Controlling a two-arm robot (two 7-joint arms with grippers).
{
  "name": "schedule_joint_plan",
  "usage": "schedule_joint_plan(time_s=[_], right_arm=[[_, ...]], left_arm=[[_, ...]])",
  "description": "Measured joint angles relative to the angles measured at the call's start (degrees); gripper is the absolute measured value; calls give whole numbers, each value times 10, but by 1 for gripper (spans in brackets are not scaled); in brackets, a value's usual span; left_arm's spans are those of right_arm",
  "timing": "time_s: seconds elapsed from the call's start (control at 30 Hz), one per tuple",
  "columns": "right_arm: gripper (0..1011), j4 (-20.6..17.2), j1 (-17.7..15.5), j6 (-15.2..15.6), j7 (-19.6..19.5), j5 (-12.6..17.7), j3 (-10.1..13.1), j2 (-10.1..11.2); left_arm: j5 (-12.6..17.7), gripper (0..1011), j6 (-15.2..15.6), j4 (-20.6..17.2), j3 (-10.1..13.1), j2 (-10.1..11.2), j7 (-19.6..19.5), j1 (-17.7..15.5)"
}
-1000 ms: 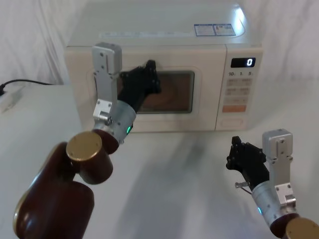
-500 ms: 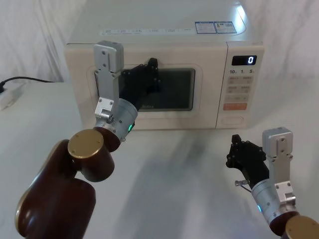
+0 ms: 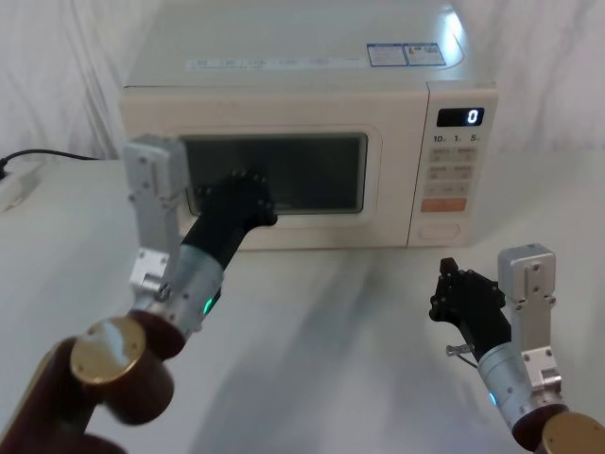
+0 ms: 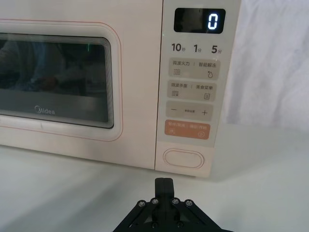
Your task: Press the button to open the microwave door with one hand; close the microwave door with the other hand.
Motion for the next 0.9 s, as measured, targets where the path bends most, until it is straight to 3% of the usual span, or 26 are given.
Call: schedule_joint_plan(time_s=[0.47,0.9], right_arm=[[0,0,0,0,0,0,0,0],[0,0,0,0,0,0,0,0]], left_arm=[[-16,0,-7,-78,-50,32,25,105],[-21,0,-25,-108,-88,33,43,185]])
